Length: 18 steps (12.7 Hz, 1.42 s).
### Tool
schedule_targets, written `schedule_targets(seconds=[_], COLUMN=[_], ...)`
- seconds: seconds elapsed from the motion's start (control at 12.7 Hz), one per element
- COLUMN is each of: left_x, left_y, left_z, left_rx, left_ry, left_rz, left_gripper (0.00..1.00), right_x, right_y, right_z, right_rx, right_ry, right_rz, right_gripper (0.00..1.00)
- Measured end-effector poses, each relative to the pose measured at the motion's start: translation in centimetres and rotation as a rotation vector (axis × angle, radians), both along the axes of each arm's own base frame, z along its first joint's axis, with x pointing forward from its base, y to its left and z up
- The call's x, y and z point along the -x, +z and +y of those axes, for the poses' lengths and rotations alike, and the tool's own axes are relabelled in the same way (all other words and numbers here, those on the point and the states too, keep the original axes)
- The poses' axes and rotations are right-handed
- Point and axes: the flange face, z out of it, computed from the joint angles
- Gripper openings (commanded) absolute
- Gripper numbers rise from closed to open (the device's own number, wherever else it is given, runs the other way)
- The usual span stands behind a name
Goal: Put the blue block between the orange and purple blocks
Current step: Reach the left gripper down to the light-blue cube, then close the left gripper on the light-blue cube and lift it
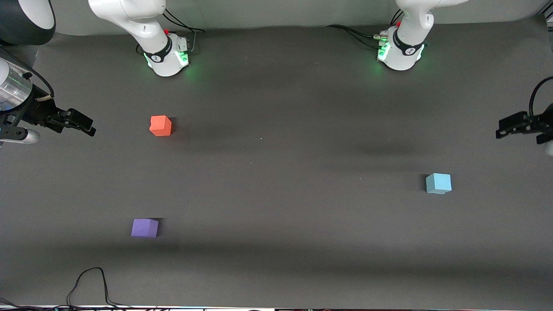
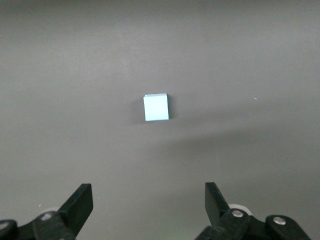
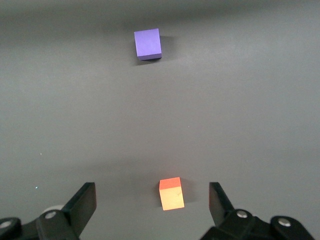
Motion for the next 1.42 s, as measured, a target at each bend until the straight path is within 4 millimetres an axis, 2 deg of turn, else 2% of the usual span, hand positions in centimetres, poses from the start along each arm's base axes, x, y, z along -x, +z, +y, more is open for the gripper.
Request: schedule_targets(seconds=[0.16, 0.39, 0.55, 0.71, 0.87, 1.03, 1.11, 1.42], left_x=[-2.3, -5.7, -7.2, -7.3, -5.9, -3.8, -3.1, -1.4], left_y=[-4.6, -13.5, -19.1, -24.2, -28.6, -32.0, -33.0, -35.0], left_z=[0.1, 0.3, 0.4, 0.4, 0.2, 0.0, -0.1, -0.4], left_rx=[0.002, 0.005, 0.005, 0.003, 0.001, 0.001, 0.003, 0.008], left_ry=[-0.003, -0.005, -0.005, -0.005, -0.005, -0.005, -0.005, -0.007], left_rz=[0.012, 0.025, 0.015, -0.009, -0.036, -0.029, -0.017, 0.03], left_gripper=[1.0, 1.0, 1.0, 1.0, 1.0, 1.0, 1.0, 1.0], right_x=[0.0, 0.1, 0.1, 0.1, 0.1, 0.1, 0.2, 0.6], right_y=[0.0, 0.2, 0.2, 0.2, 0.2, 0.2, 0.3, 0.5], right_z=[0.0, 0.0, 0.0, -0.1, -0.1, -0.1, -0.2, -1.0], right_rx=[0.0, 0.0, 0.0, 0.0, 0.0, 0.0, -0.001, -0.003], right_ry=[0.001, 0.0, -0.001, -0.001, -0.002, -0.002, -0.003, -0.015], right_rz=[0.0, -0.003, -0.004, -0.004, -0.003, -0.003, -0.004, -0.006], right_gripper=[1.0, 1.0, 1.0, 1.0, 1.0, 1.0, 1.0, 1.0])
